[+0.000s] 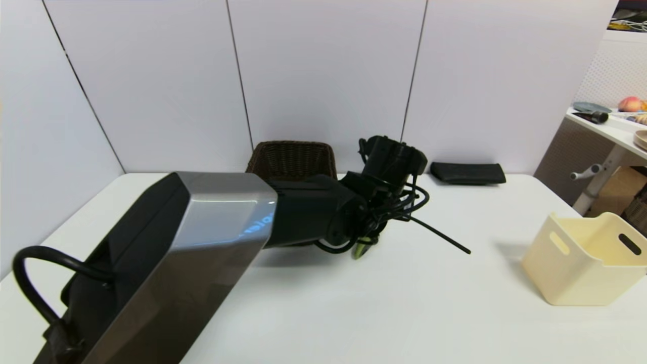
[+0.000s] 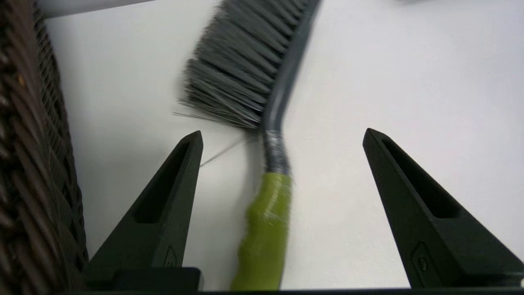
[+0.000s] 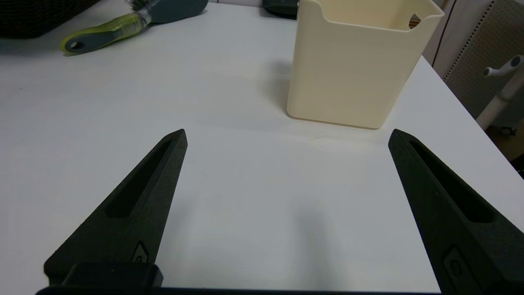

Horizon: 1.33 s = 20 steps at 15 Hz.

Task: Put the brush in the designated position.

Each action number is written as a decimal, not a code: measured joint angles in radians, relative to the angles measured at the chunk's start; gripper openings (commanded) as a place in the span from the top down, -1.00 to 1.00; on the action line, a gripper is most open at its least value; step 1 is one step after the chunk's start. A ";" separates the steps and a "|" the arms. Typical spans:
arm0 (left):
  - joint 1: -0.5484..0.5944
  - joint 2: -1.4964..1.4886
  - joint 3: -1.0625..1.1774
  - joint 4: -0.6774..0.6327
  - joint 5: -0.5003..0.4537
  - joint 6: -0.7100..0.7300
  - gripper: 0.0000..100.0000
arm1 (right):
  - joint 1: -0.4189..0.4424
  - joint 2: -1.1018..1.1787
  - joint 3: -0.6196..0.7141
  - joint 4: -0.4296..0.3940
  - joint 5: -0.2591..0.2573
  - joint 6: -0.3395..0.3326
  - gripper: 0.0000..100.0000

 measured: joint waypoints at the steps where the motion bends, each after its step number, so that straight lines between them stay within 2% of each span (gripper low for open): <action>1: -0.013 -0.030 0.000 0.022 -0.064 0.032 -1.00 | 0.000 0.000 0.000 0.000 0.000 0.000 -1.00; 4: -0.051 -0.142 0.002 0.049 -0.288 0.123 -1.00 | 0.000 0.000 0.000 0.000 0.000 0.000 -1.00; 7: -0.057 -0.280 0.016 0.069 -0.445 0.225 -1.00 | 0.000 0.000 0.000 0.000 0.000 0.000 -1.00; 9: -0.023 -0.381 0.075 0.073 -0.475 0.313 -1.00 | 0.000 0.000 0.000 0.000 0.000 0.000 -1.00; 12: 0.105 -0.559 0.231 0.071 -0.481 0.476 -1.00 | 0.000 0.000 0.000 0.000 0.000 0.000 -1.00; 14: 0.187 -0.699 0.382 0.046 -0.483 0.532 -1.00 | 0.000 0.000 0.000 0.000 0.000 0.000 -1.00; 20: 0.461 -1.197 1.027 -0.214 -0.484 0.561 -1.00 | 0.000 0.000 0.000 0.000 0.000 0.000 -1.00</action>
